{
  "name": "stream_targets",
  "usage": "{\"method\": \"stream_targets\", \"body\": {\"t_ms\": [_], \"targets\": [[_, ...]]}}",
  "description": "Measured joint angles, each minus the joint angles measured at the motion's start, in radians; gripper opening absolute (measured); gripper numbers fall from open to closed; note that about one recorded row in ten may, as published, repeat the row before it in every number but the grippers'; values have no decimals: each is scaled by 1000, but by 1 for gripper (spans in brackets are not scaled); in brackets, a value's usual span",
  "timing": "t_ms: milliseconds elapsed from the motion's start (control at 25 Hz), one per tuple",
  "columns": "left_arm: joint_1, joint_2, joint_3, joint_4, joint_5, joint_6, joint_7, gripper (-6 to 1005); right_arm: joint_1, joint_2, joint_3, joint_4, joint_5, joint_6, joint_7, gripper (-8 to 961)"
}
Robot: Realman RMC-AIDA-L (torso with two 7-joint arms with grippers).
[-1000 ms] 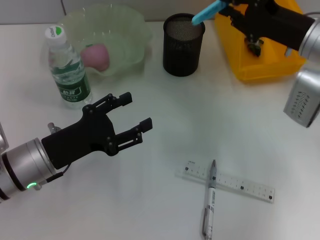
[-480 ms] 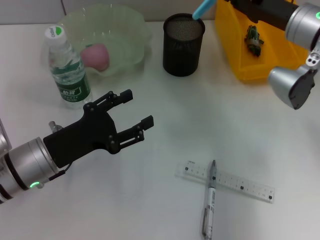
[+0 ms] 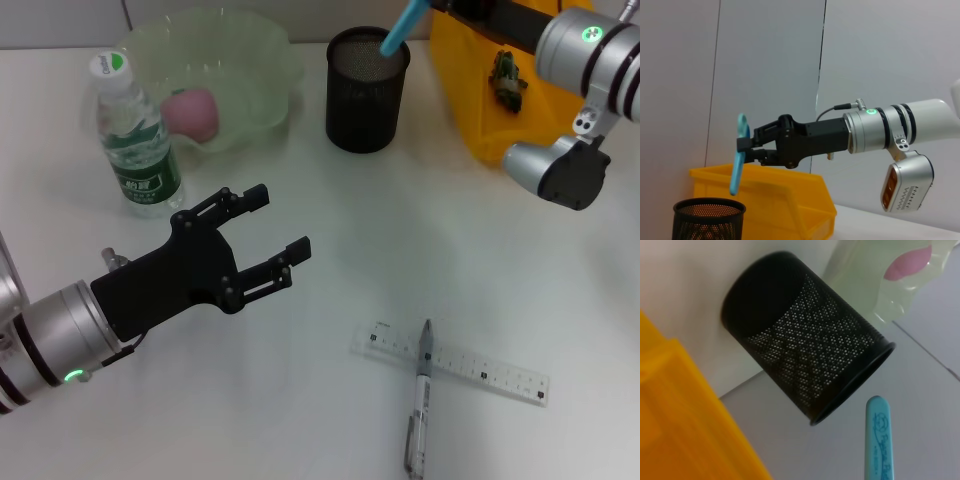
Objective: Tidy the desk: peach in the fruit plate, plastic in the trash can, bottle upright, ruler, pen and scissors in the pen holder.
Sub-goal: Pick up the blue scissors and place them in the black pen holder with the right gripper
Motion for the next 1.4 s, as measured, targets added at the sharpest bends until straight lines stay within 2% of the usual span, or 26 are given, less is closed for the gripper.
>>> {"method": "stream_targets", "body": {"t_ms": [480, 800, 1400], "targets": [[1, 0, 0, -2, 0, 1, 1, 802, 53, 0, -47, 25, -8, 55, -118, 235], [4, 0, 0, -10, 0, -21, 2, 802, 55, 0, -68, 41, -4, 51, -208, 234], [-6, 0, 8, -14, 1, -44, 3, 802, 59, -1, -79, 44, -3, 50, -262, 234]]}}
